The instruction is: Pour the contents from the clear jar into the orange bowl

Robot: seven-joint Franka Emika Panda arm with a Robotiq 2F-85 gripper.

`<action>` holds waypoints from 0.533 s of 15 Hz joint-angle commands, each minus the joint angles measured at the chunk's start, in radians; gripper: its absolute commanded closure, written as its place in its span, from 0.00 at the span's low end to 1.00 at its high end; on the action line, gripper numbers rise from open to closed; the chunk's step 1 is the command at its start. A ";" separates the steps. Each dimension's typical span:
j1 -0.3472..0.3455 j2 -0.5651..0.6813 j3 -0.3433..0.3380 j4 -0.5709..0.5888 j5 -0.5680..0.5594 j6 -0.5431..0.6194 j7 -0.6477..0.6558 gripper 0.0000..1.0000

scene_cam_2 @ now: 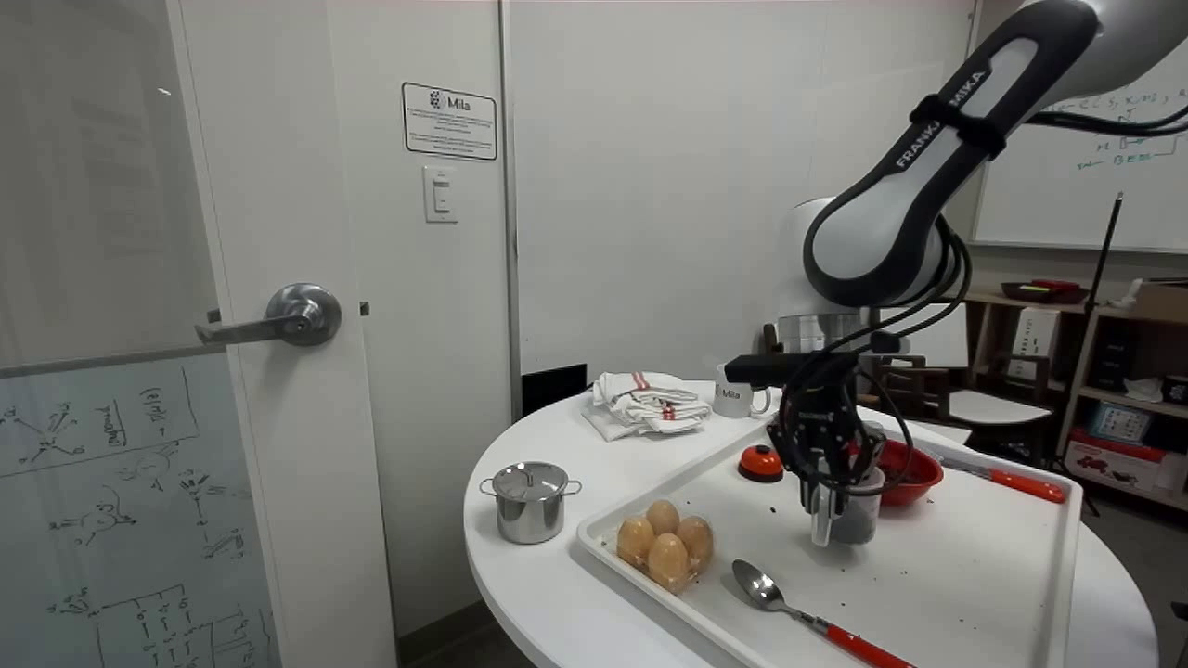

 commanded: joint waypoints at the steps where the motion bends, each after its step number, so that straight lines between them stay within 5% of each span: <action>1: 0.022 -0.169 0.011 -0.101 -0.004 0.020 -0.076 0.88; 8: -0.107 -0.416 0.053 -0.212 0.266 -0.045 -0.456 0.88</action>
